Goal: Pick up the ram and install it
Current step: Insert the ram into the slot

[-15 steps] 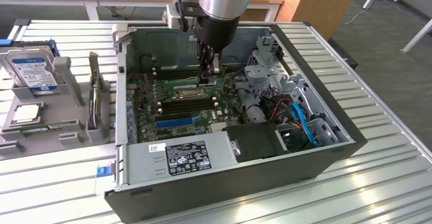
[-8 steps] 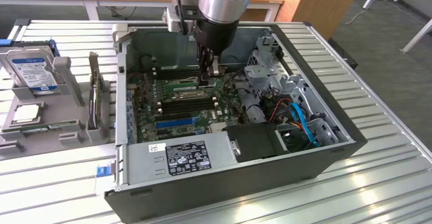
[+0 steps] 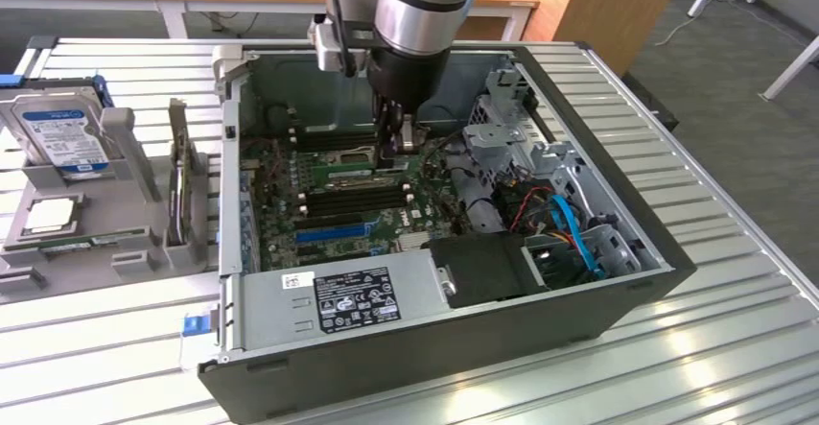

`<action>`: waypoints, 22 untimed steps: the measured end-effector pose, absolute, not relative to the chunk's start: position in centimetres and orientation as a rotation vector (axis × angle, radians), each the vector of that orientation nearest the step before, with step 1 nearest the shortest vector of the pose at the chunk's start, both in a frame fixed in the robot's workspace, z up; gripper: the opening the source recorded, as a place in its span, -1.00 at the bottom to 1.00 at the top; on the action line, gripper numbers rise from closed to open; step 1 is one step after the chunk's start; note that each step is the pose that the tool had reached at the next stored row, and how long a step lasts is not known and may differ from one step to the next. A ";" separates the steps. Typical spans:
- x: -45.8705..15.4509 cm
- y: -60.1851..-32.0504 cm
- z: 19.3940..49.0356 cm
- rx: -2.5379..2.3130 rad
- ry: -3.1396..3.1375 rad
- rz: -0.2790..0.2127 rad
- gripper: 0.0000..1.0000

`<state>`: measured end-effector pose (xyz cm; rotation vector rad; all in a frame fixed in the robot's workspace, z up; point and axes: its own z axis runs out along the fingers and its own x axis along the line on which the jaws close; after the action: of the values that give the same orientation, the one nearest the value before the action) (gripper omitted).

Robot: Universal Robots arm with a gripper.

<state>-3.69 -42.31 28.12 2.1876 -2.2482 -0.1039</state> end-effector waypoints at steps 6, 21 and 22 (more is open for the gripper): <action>-3.7 -42.3 27.4 2.188 -2.248 -0.104 -0.76; -3.7 -42.3 26.1 2.188 -2.248 -0.104 -0.76; -3.7 -42.3 26.0 2.188 -2.248 -0.104 -0.76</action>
<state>-3.72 -42.31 26.03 2.1875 -2.2481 -0.1038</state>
